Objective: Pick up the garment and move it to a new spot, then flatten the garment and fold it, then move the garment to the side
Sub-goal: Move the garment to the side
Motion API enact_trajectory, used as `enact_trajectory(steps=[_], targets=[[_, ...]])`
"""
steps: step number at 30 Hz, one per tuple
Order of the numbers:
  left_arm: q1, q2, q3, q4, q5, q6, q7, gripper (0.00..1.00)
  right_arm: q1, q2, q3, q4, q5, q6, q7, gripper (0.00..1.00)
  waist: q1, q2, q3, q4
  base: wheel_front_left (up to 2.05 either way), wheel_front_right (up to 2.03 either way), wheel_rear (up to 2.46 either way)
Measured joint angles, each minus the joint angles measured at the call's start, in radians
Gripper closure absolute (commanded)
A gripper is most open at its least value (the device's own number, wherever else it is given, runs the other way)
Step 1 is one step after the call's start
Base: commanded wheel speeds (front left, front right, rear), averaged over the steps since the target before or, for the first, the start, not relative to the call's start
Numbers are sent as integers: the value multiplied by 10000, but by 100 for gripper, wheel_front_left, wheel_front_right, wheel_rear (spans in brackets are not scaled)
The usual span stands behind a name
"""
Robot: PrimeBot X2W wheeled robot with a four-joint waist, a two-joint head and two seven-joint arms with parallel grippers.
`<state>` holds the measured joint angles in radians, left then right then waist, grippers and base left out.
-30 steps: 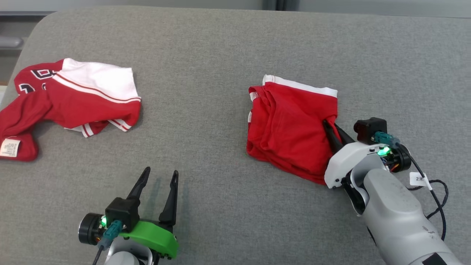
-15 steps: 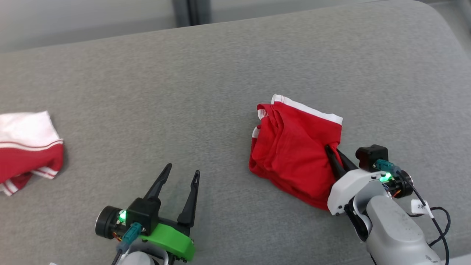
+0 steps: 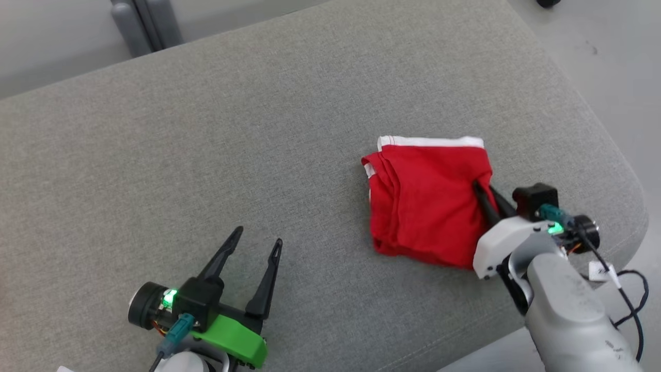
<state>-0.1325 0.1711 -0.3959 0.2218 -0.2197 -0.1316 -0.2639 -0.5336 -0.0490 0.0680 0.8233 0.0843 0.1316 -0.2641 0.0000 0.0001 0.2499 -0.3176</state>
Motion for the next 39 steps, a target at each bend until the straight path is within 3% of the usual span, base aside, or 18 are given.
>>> enact_trajectory(steps=[7,14,17,24,25,26,29,33,39], targets=[[-462,802,-276,-493,-280,0,0,0,-1786,-2,-2600,-98,-3250,0,224,100,0,0,795,6,0,0,0],[-1310,1371,-803,-1074,-589,0,0,0,-3020,-418,-5070,-1306,-6149,0,1797,100,1,0,1854,603,0,0,0],[-1592,1473,-901,-1244,-719,0,0,0,-3390,-619,-5965,-2031,-6870,0,2387,100,1,0,2309,1124,0,0,0],[-1970,1505,-1055,-1400,-865,0,0,0,-3847,-1081,-6974,-2947,-7369,0,3049,100,1,0,3209,2065,0,0,0],[-1979,1505,-1074,-1406,-869,-2,0,0,-3880,-1127,-7129,-3110,-7382,0,3074,60,2,0,3304,2158,0,0,0],[-1985,1501,-1104,-1404,-876,0,-2,0,-3893,-1193,-7285,-3367,-7403,0,3035,0,1,0,3408,2266,0,0,0],[-2095,1440,-1135,-1402,-894,-2,-13,0,-3998,-1239,-7612,-4077,-7459,0,2755,0,1,0,3645,2531,0,0,0],[-2120,1310,-1070,-1300,-920,-2,-25,0,-4170,-734,-7994,-4646,-7473,0,1848,0,1,-1,3722,2760,0,0,0],[-1973,1060,-523,-842,-897,-2,-13,0,-4439,-276,-7432,-3774,-7164,0,326,0,1,-1,3256,2844,0,0,0]])
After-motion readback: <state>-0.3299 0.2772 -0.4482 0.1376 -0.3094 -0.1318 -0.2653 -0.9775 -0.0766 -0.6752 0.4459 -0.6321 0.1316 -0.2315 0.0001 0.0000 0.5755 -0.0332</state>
